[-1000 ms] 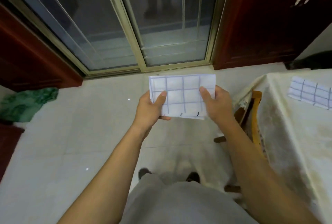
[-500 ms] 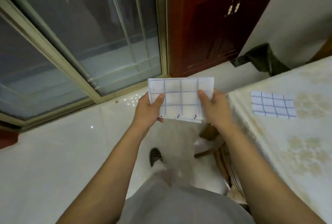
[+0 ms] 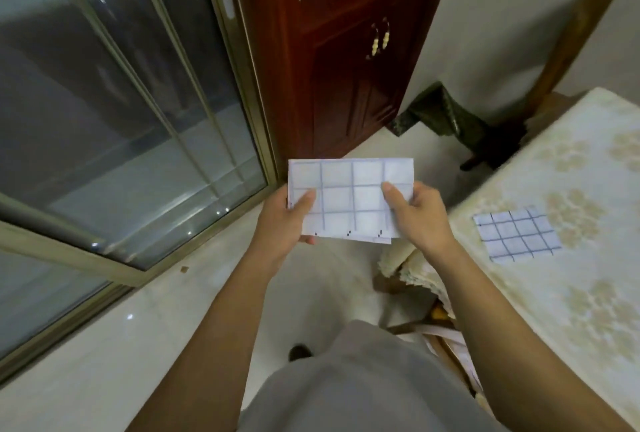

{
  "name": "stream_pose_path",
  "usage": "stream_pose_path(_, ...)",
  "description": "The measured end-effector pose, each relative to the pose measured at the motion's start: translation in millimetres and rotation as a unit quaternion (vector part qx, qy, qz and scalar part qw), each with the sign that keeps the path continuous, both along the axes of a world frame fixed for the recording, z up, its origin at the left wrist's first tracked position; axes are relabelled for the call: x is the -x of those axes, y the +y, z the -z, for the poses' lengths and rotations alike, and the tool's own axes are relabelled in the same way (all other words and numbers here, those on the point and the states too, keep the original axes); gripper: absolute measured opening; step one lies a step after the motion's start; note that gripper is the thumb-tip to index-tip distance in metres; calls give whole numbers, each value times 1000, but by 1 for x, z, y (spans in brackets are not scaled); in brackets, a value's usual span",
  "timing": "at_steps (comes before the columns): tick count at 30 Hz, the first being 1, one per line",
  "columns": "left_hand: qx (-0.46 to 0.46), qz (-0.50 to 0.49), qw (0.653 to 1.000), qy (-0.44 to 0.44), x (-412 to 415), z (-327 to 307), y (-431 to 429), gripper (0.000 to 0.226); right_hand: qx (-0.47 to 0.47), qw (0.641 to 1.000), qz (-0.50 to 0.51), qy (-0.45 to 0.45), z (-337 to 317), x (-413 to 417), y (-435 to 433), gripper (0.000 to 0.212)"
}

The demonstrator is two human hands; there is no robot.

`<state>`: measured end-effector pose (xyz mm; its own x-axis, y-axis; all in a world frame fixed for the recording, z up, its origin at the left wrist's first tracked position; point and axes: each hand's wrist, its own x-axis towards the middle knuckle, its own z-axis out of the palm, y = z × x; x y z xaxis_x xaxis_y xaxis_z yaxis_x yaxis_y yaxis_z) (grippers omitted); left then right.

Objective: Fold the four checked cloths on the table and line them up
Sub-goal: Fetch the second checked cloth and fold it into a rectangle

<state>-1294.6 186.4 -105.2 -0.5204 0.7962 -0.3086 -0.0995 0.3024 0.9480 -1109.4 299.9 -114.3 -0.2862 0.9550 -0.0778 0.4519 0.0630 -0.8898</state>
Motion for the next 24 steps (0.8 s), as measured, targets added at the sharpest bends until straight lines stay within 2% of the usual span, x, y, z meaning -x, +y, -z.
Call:
stream_pose_path(7,11,31,999,15,53,7,81,17,14,999,34,34,17,44,70,11)
stream_pose_path(12,51,46,997,44,88,14,143,24,-1,999,18,30,28,82,139,20)
stream_pose_path(16,50,59,996,46,113,-9,209,21,3,997,15,73,15,106,204,26)
stream_pose_path(19,21,70,995,61,117,-28,274,19,-2,994,27,103,3,108,258,31)
stream_pose_path(24,15,153,985,78,89,-33,368,14,-12,987,95,129,-4,70,313,21)
